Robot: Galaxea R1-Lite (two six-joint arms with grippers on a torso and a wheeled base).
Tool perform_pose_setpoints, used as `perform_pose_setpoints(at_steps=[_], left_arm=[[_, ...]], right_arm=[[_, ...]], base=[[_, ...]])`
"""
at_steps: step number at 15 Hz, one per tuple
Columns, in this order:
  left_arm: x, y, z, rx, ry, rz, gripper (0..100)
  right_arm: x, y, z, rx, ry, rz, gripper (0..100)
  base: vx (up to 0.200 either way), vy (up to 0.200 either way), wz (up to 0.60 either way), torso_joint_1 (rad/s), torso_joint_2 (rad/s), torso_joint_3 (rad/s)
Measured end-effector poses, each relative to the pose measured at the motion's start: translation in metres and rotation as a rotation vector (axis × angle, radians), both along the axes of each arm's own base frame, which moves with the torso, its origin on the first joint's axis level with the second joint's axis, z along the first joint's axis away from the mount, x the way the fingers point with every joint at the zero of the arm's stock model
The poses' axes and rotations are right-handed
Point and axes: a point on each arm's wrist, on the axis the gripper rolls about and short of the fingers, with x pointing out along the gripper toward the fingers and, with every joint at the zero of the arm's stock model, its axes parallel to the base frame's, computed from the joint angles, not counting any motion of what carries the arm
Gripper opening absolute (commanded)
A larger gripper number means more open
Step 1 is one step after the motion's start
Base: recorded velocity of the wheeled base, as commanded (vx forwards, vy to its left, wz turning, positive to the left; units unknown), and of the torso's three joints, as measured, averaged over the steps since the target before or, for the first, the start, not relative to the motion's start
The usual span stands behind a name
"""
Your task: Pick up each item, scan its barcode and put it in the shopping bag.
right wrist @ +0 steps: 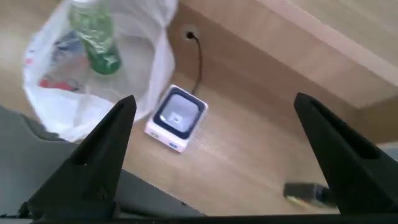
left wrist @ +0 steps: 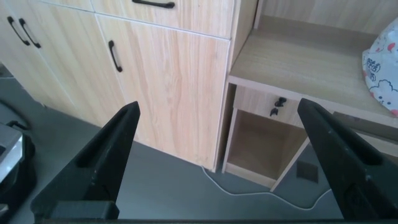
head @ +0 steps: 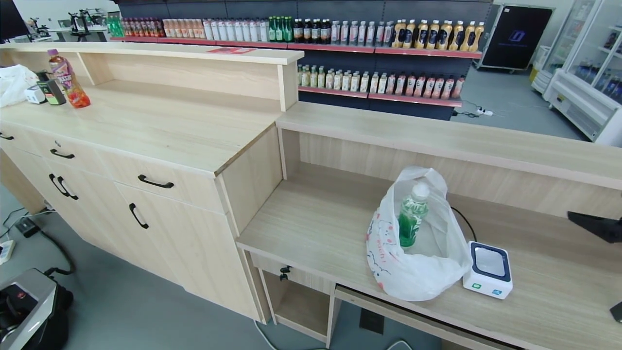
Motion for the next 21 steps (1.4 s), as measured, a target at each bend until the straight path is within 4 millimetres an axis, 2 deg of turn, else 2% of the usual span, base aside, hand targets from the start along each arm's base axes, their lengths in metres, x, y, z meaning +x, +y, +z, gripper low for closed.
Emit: perform_pose_setpoints(at_steps=[2,5,8,10,12,16,19,21], left_arm=[[0.0,0.0,0.0,0.0,0.0,0.0,100],[0.0,0.0,0.0,0.0,0.0,0.0,100],[0.0,0.0,0.0,0.0,0.0,0.0,100],[0.0,0.0,0.0,0.0,0.0,0.0,100],[0.0,0.0,0.0,0.0,0.0,0.0,100],[0.0,0.0,0.0,0.0,0.0,0.0,100],[0.0,0.0,0.0,0.0,0.0,0.0,100],[0.0,0.0,0.0,0.0,0.0,0.0,100]], right_arm=[[-0.016,-0.007,0.003,0.023,0.001,-0.234,100],[-0.025,-0.025,0.002,0.043,0.019,-0.386,100],[-0.028,-0.052,-0.001,0.057,0.051,-0.519,100],[-0.021,-0.078,-0.002,0.066,0.046,-0.567,100],[-0.008,-0.11,-0.004,0.051,0.064,-0.519,100],[0.027,-0.167,-0.012,-0.135,0.075,-0.124,100],[0.043,-0.191,-0.026,-0.226,0.085,-0.005,100],[0.049,-0.203,-0.047,-0.28,0.093,0.112,100]], base=[[0.0,0.0,-0.6,-0.005,0.0,0.007],[0.0,0.0,-0.6,0.01,0.0,0.004],[0.0,0.0,-0.2,-0.002,0.0,0.002],[0.0,0.0,0.0,0.0,0.0,0.0],[0.0,0.0,0.0,0.0,0.0,0.0],[0.0,0.0,0.0,0.0,0.0,0.0],[0.0,0.0,0.0,0.0,0.0,0.0],[0.0,0.0,0.0,0.0,0.0,0.0]])
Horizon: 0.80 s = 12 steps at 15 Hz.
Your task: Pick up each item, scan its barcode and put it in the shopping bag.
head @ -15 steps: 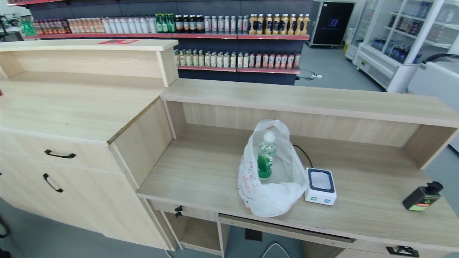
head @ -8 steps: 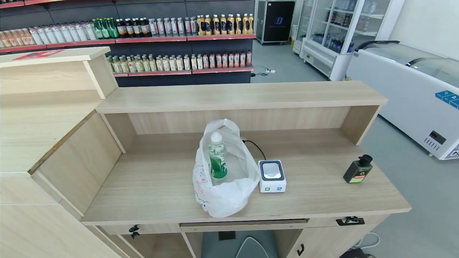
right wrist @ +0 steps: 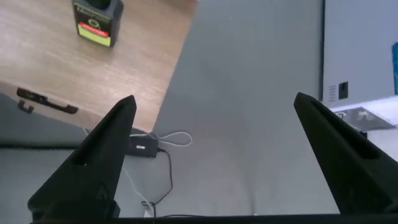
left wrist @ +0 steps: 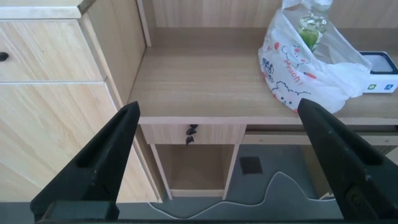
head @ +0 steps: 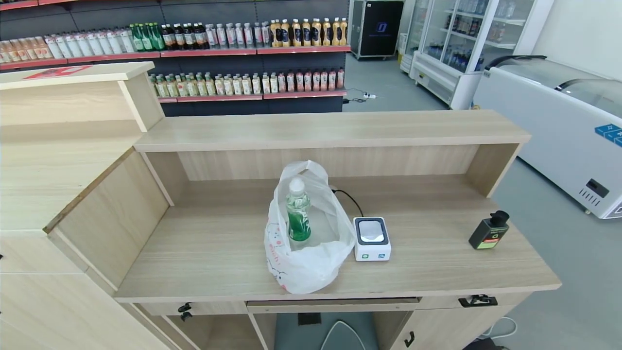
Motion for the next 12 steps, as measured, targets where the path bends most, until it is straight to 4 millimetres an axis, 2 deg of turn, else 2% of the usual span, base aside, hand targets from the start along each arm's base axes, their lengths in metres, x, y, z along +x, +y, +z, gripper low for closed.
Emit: perform_pose_setpoints(at_steps=[3,6,9,12], left_arm=[[0.0,0.0,0.0,0.0,0.0,0.0,100],[0.0,0.0,0.0,0.0,0.0,0.0,100],[0.0,0.0,0.0,0.0,0.0,0.0,100],[0.0,0.0,0.0,0.0,0.0,0.0,100]], right_arm=[[-0.005,-0.02,-0.033,-0.012,0.053,0.082,100],[-0.001,-0.036,-0.049,0.034,0.078,0.084,100],[0.009,-0.049,-0.048,0.181,0.098,0.03,100],[0.04,-0.046,-0.041,0.26,0.082,0.052,100]], base=[[0.0,0.0,0.0,0.0,0.0,0.0],[0.0,0.0,0.0,0.0,0.0,0.0],[0.0,0.0,0.0,0.0,0.0,0.0],[0.0,0.0,0.0,0.0,0.0,0.0]])
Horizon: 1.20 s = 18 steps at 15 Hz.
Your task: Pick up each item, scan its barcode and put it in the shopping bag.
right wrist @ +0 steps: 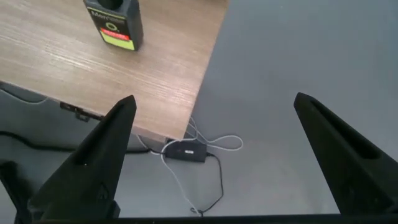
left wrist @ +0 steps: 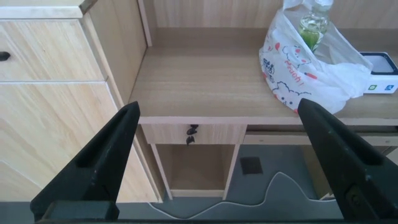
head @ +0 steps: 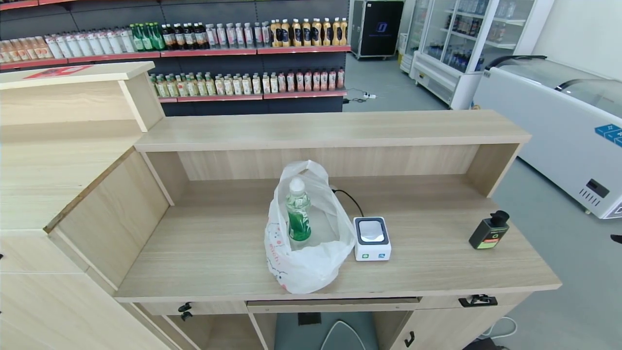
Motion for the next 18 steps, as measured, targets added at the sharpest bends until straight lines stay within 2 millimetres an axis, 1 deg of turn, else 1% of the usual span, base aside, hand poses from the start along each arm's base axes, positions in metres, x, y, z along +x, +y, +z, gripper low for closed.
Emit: perform_pose_setpoints(at_steps=[2,4,7,10,14,18], left_arm=[[0.0,0.0,0.0,0.0,0.0,0.0,100],[0.0,0.0,0.0,0.0,0.0,0.0,100],[0.0,0.0,0.0,0.0,0.0,0.0,100],[0.0,0.0,0.0,0.001,0.0,0.0,100],[0.0,0.0,0.0,0.0,0.0,0.0,100],[0.0,0.0,0.0,0.0,0.0,0.0,100]], right_arm=[[0.022,0.005,0.001,-0.016,-0.016,0.046,100],[0.039,0.012,-0.008,-0.057,-0.017,0.11,100],[0.053,0.018,-0.028,-0.127,-0.007,0.196,100],[0.061,0.022,-0.042,-0.125,0.008,0.228,100],[0.074,0.025,-0.054,-0.135,0.008,0.265,100],[0.097,0.035,-0.065,-0.144,0.0,0.317,100]], base=[[0.0,0.0,0.0,0.0,0.0,0.0],[0.0,0.0,0.0,0.0,0.0,0.0],[0.0,0.0,0.0,0.0,0.0,0.0],[0.0,0.0,0.0,0.0,0.0,0.0],[0.0,0.0,0.0,0.0,0.0,0.0],[0.0,0.0,0.0,0.0,0.0,0.0]])
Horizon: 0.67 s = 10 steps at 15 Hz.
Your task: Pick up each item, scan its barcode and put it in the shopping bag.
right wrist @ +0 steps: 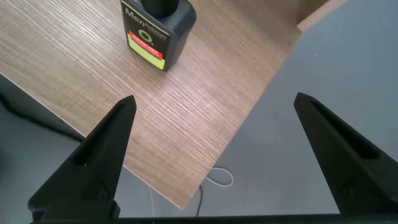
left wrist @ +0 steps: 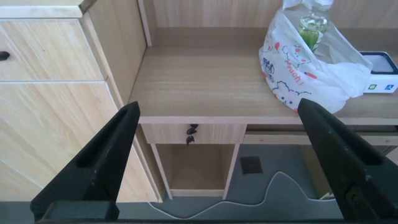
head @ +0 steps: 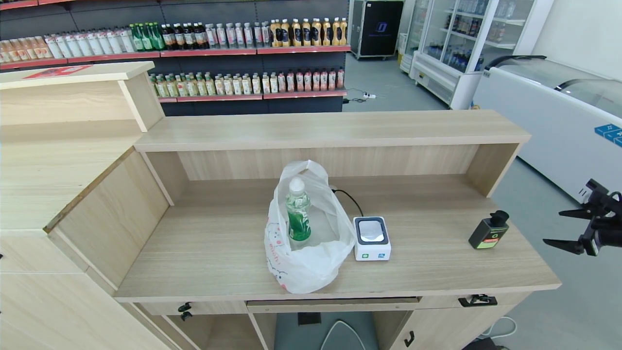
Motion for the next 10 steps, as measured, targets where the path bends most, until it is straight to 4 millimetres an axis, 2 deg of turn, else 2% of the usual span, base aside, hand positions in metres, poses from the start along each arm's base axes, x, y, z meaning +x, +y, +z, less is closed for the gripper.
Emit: perform_pose_setpoints(at_steps=[3,10], left_arm=[[0.0,0.0,0.0,0.0,0.0,0.0,100],[0.0,0.0,0.0,0.0,0.0,0.0,100]], right_arm=[[0.014,0.01,-0.01,0.005,0.008,0.036,100],[0.032,0.028,-0.029,0.005,0.025,0.1,100]], base=[[0.0,0.0,0.0,0.0,0.0,0.0],[0.0,0.0,0.0,0.0,0.0,0.0]])
